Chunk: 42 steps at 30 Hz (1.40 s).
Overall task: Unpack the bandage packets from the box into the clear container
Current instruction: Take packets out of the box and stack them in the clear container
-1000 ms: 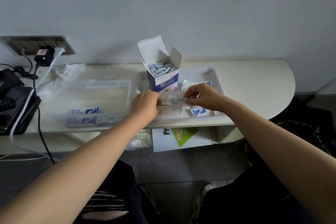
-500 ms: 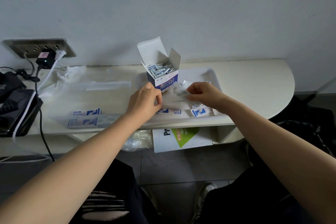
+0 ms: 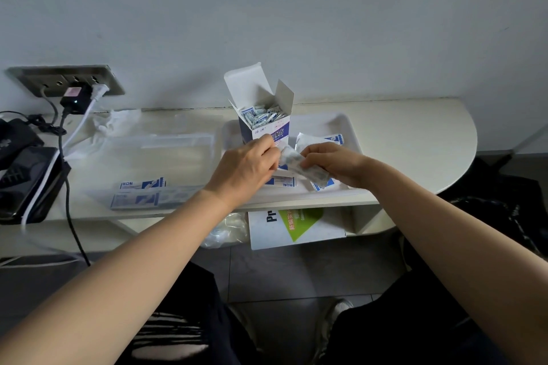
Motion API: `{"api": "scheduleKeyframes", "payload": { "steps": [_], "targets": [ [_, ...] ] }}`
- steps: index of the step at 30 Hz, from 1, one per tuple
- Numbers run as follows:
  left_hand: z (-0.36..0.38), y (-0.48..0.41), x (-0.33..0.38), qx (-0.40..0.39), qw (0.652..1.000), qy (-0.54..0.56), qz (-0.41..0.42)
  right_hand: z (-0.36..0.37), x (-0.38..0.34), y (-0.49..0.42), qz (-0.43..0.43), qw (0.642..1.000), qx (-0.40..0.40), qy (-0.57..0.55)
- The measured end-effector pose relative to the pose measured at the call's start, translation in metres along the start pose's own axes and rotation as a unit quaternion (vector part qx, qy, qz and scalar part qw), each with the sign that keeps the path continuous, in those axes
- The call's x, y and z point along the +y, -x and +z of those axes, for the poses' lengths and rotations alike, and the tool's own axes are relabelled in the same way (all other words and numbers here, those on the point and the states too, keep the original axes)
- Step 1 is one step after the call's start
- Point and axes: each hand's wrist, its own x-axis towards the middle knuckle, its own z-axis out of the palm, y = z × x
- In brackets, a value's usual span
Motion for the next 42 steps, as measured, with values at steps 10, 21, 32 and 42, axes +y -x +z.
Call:
{"api": "scheduleKeyframes", "payload": {
  "steps": [10, 21, 32, 42],
  "targets": [
    [0.012, 0.002, -0.005, -0.208, 0.926, 0.172, -0.263, -0.018, 0.0, 0.011, -0.104, 0.966, 0.145, 0.187],
    [0.032, -0.014, 0.027, -0.193, 0.919, 0.178, -0.294, -0.021, 0.017, 0.017, -0.116, 0.908, 0.116, 0.386],
    [0.031, -0.029, 0.039, -0.203, 0.955, 0.029, -0.215, -0.02, 0.019, 0.014, -0.126, 0.891, 0.148, 0.411],
    [0.036, -0.031, 0.039, -0.217, 0.949, 0.127, -0.191, -0.014, 0.017, 0.015, -0.117, 0.922, 0.164, 0.329]
  ]
}}
